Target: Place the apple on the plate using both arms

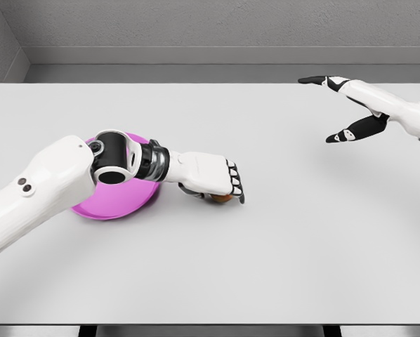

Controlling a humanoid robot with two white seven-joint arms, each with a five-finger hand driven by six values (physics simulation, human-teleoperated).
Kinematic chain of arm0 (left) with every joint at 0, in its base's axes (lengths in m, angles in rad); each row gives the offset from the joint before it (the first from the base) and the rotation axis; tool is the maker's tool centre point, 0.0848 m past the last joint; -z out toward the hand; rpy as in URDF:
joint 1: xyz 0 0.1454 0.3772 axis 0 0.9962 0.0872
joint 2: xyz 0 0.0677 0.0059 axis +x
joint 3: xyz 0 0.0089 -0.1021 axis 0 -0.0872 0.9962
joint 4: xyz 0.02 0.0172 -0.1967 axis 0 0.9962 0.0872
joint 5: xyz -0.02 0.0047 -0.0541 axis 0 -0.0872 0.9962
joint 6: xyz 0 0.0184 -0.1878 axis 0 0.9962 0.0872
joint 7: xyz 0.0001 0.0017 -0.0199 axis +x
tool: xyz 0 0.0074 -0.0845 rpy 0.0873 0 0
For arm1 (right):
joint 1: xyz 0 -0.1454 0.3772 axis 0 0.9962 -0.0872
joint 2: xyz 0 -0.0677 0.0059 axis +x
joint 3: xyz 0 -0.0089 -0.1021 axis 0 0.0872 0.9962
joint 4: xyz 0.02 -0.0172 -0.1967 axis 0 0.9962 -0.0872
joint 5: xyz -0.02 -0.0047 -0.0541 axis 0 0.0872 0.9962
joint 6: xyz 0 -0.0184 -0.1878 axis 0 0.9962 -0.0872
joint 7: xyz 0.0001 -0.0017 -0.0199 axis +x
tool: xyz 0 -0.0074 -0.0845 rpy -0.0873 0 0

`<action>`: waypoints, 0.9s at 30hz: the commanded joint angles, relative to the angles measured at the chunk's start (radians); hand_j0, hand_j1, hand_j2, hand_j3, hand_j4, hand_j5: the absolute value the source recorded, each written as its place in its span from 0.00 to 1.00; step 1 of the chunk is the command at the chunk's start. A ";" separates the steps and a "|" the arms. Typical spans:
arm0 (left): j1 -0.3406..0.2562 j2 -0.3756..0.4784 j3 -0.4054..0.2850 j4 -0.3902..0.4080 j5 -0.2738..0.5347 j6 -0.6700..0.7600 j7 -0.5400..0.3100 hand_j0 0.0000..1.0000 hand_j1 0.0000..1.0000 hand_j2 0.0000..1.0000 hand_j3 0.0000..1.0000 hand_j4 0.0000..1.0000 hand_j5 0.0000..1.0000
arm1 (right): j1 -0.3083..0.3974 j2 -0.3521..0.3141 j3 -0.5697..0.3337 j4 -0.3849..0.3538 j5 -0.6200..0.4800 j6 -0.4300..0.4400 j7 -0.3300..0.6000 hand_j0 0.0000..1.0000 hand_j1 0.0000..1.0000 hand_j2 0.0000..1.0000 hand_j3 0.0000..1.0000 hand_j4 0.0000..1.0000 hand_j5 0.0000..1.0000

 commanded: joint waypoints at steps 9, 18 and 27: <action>0.000 -0.005 0.000 0.004 0.005 0.002 -0.001 0.70 0.70 0.70 0.70 0.70 0.70 | 0.000 -0.001 0.006 0.003 -0.004 0.003 0.000 1.00 1.00 1.00 1.00 1.00 1.00; 0.002 -0.003 0.000 0.004 0.006 0.002 -0.001 0.56 0.56 0.56 0.56 0.56 0.56 | -0.002 -0.001 0.006 0.003 -0.005 0.003 0.000 1.00 1.00 1.00 1.00 1.00 1.00; 0.000 0.000 0.000 -0.002 0.009 0.002 -0.001 0.53 0.53 0.53 0.53 0.53 0.53 | 0.000 -0.001 0.023 0.004 -0.005 0.003 0.000 1.00 1.00 1.00 1.00 1.00 1.00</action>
